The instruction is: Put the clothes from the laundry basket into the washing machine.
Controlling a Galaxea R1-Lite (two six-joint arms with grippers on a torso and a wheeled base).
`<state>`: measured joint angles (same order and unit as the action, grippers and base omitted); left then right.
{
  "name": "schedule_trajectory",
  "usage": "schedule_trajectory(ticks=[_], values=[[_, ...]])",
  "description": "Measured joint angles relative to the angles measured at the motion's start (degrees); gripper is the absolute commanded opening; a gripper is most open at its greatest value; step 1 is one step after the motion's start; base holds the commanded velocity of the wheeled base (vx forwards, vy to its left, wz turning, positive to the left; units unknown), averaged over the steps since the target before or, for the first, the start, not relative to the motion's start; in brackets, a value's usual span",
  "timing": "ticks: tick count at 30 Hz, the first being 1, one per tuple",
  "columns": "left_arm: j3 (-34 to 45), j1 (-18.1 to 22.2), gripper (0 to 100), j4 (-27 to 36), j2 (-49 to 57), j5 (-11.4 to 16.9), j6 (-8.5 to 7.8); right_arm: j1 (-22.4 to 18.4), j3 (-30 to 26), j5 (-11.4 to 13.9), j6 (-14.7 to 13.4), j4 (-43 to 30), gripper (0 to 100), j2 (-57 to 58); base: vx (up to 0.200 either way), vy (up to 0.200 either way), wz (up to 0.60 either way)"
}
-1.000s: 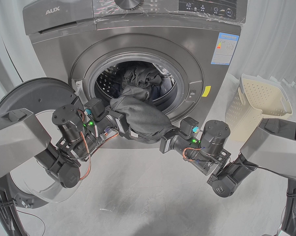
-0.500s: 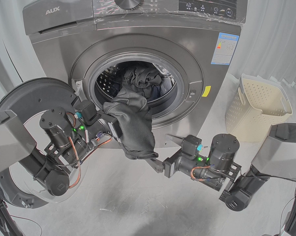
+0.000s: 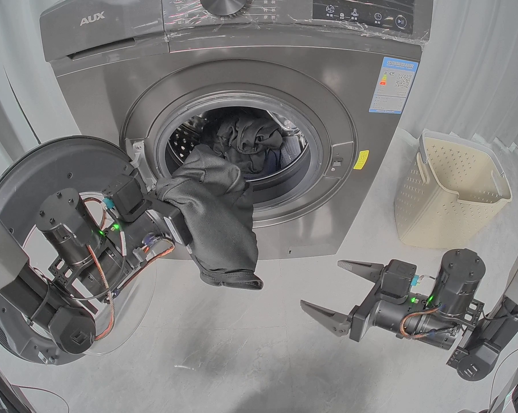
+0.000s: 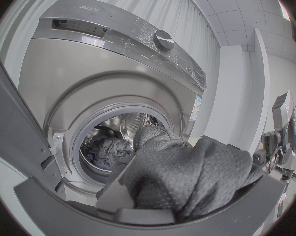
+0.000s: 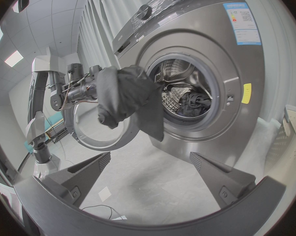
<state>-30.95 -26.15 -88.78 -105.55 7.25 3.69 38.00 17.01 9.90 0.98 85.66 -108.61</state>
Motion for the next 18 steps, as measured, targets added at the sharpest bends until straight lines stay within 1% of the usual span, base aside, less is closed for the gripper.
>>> schedule_trajectory(ticks=[9, 15, 18], values=[[5.2, 1.2, 0, 0.0, 0.6, 0.3, -0.24, -4.6, -0.8, 0.1, 0.2, 0.1, 100, 1.7, 0.000, 0.000, 0.00], [6.0, 0.8, 0, 0.0, 0.5, 0.2, -0.30, -5.3, -0.8, 0.0, 0.2, 0.0, 100, 2.0, 0.000, 0.000, 0.00], [5.8, 0.2, 0, 0.0, 0.5, 0.2, -0.06, -5.5, -0.7, 0.0, 0.1, 0.1, 100, 2.1, 0.000, 0.000, 0.00]])
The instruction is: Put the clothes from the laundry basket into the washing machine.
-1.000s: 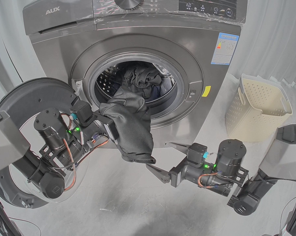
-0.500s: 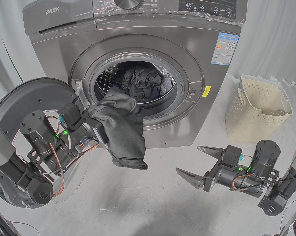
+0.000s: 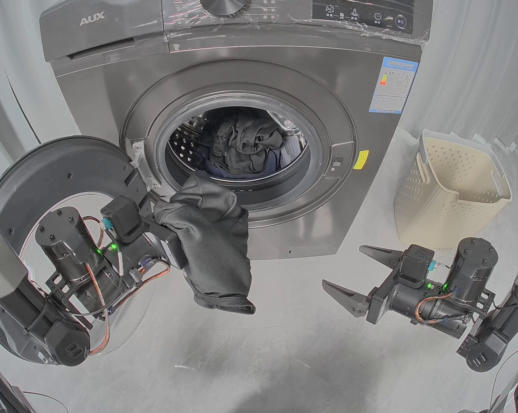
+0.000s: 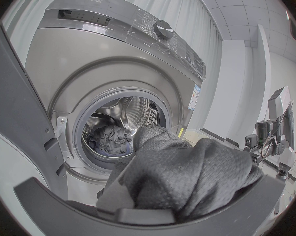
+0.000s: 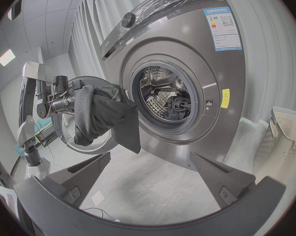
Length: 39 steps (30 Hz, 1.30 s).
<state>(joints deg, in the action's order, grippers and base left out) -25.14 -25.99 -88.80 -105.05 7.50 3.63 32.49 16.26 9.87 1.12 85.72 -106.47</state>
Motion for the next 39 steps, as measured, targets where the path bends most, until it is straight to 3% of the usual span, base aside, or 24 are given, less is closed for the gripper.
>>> schedule_trajectory(ticks=[22, 39], values=[[-0.9, -2.1, 0, 0.0, -3.0, -0.1, -0.82, 0.5, -0.1, -0.1, -0.1, 0.0, 100, 0.0, 0.191, 0.000, 0.00], [-0.6, -2.9, 0, 0.0, -4.5, -0.5, -2.46, 1.2, -0.2, -0.1, -0.1, -0.4, 100, 0.0, 0.000, 0.000, 0.00]])
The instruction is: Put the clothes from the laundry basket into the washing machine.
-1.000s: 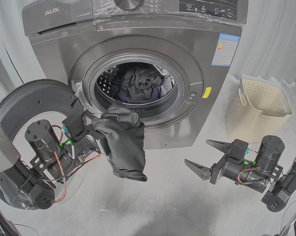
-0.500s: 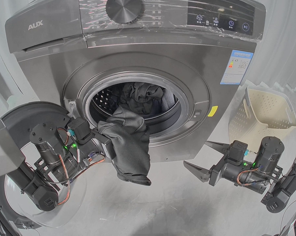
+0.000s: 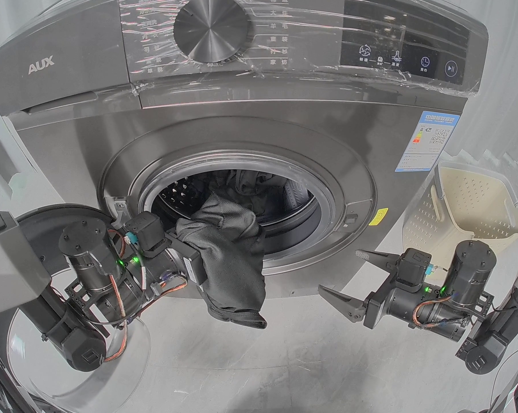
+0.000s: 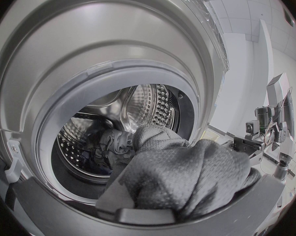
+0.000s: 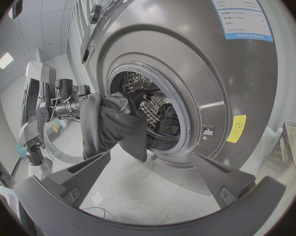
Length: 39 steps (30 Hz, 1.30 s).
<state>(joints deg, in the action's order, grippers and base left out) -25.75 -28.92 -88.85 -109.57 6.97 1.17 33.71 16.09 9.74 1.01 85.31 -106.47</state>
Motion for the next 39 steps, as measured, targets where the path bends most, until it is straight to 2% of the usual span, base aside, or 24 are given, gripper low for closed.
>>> schedule_trajectory(ticks=[8, 12, 19, 29, 39], values=[[-3.7, -1.9, 0, 0.0, -2.8, -0.2, 0.49, 1.5, 0.0, -0.3, -0.1, -0.1, 100, 0.1, 0.000, 0.000, 0.00], [-8.2, -3.1, 0, 0.1, -6.5, -1.5, 0.82, 1.8, 0.0, -0.3, -0.2, 0.0, 100, 0.2, 0.000, 0.000, 0.00], [-19.4, -3.7, 0, 1.6, -13.9, -2.7, 1.61, 2.1, 0.0, -0.3, -0.2, 0.0, 100, 0.2, 0.000, 0.000, 0.00], [-38.7, -1.2, 0, 11.7, -22.3, -4.5, 3.06, 2.6, -0.1, -0.3, -0.3, 0.0, 100, 0.2, 0.000, 0.000, 0.00], [-54.4, 0.1, 0, 16.5, -30.2, -7.3, 3.36, 3.5, -0.1, -0.3, -0.4, -0.2, 100, 0.0, 0.000, 0.000, 0.00]])
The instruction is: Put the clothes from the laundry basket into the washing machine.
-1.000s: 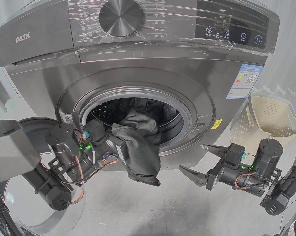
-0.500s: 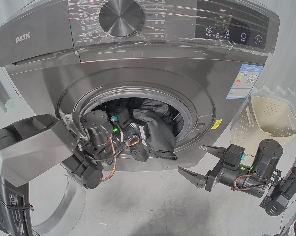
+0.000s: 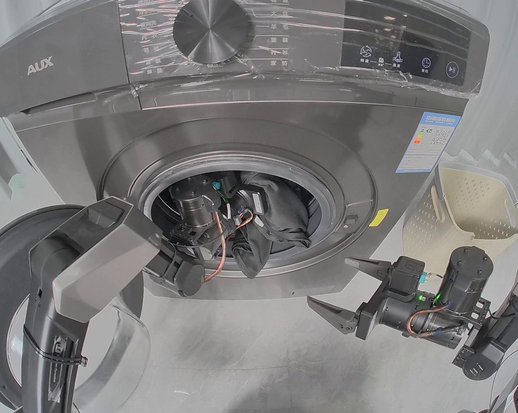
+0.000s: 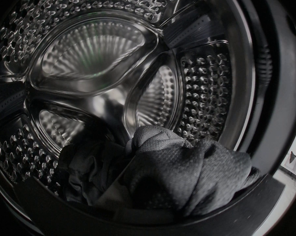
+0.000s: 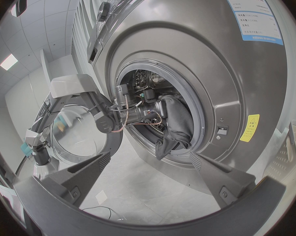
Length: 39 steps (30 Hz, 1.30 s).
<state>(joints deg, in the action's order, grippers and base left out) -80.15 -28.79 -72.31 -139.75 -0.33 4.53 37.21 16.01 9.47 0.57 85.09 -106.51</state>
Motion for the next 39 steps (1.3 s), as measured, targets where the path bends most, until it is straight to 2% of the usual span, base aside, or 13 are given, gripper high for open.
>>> schedule_trajectory(ticks=[5, 6, 8, 12, 18, 24, 30, 34, 39], values=[[-8.5, 1.0, 0, 3.3, -3.4, -2.4, 0.35, 0.2, 0.0, 0.0, 0.0, -0.1, 100, -0.2, 0.000, 0.000, 0.00], [-10.1, 1.2, 100, 3.7, -4.1, -3.2, 0.46, 0.3, 0.0, 0.0, 0.0, -0.1, 100, -0.2, 0.000, 0.000, 0.00], [-12.7, 1.8, 100, 4.2, -5.2, -4.7, 0.68, 0.4, 0.0, 0.0, -0.1, -0.1, 100, -0.3, 0.000, 0.000, 0.00], [-14.3, 2.3, 100, 5.0, -6.5, -5.4, 1.04, 0.4, 0.0, 0.0, -0.1, -0.1, 100, -0.4, 0.000, 0.000, 0.00], [-6.6, 2.0, 100, 10.7, -4.3, -5.5, 2.27, 0.5, 0.0, 0.0, -0.1, -0.1, 100, -0.4, 0.000, 0.000, 0.00], [3.9, 0.7, 100, 20.3, 2.3, -4.2, 3.25, 0.5, 0.0, 0.0, -0.1, -0.1, 100, -0.4, 0.000, 0.000, 0.00], [10.8, -0.8, 100, 26.6, 8.4, -1.1, 3.32, 0.5, 0.0, 0.0, -0.1, -0.1, 100, -0.4, 0.000, 0.000, 0.00], [13.6, -1.7, 100, 27.5, 11.2, 0.8, 3.07, 0.5, 0.0, 0.0, -0.1, -0.1, 100, -0.4, 0.000, 0.000, 0.00], [13.8, -2.3, 100, 25.8, 11.8, 1.1, 2.27, 0.5, 0.0, 0.0, 0.0, -0.1, 100, -0.4, 0.000, 0.000, 0.00]])
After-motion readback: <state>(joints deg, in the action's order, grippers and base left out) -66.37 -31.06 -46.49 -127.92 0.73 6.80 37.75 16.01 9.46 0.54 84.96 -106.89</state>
